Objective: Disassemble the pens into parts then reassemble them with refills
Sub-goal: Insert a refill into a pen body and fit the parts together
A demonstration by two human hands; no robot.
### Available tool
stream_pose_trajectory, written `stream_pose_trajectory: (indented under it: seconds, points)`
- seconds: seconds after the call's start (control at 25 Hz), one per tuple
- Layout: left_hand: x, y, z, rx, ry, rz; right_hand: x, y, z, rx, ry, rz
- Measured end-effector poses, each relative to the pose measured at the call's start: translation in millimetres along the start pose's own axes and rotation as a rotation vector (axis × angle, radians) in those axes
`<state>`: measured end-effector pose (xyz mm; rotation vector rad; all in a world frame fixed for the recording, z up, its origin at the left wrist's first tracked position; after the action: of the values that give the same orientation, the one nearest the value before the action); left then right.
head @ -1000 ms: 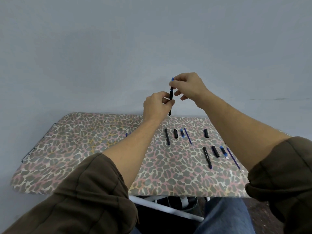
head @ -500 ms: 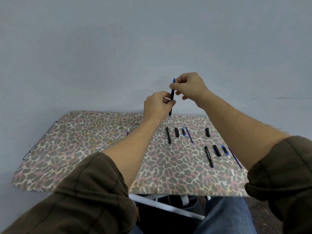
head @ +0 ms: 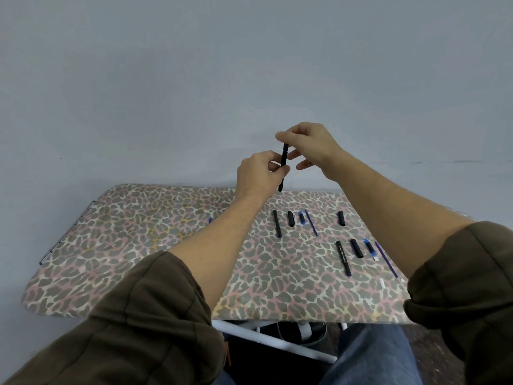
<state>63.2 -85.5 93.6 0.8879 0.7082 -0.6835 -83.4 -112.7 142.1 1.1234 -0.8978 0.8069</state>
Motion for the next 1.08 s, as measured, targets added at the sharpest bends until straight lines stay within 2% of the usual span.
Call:
stream_pose_trajectory:
  seconds: [0.24,0.4,0.52,0.68,0.84,0.96,1.08]
  points:
    - [2.2,1.1,1.7,-0.008,0.022,-0.022,4.7,1.7,0.2,-0.055,0.049,-0.057]
    - [2.5,1.1,2.0,-0.003,0.018,-0.023,4.5,-5.1,0.2,0.021,0.049,-0.017]
    - [2.1,0.6,1.7,-0.008,0.017,-0.030,5.6,-4.8,-0.8,-0.053,0.062,-0.064]
    - [0.5,4.0,3.4,-0.017,0.018,-0.041,5.0,-6.5,-0.7,0.018,0.029,0.032]
    - [2.1,5.3,2.1,-0.021,0.031,-0.051,7.7,-5.8,-0.3,-0.071,0.065,-0.049]
    - [1.2,4.7,2.2,-0.013,0.028,-0.048,5.9,-6.8,-1.2,-0.019,0.034,0.016]
    - [2.6,4.6,2.2,-0.012,0.027,-0.043,6.8,-6.1,-0.6,-0.017,0.077,-0.056]
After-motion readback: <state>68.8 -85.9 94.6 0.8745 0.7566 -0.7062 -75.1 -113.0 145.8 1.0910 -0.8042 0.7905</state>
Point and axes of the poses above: each hand's wrist, its own z-axis towards the middle knuckle, its own y-axis out of the back of the hand, x = y × z, the point moved 6 cm from there along z, towards the middle knuckle, and after that the axes turned 14 degrees about -x, right-handed, at the moved point
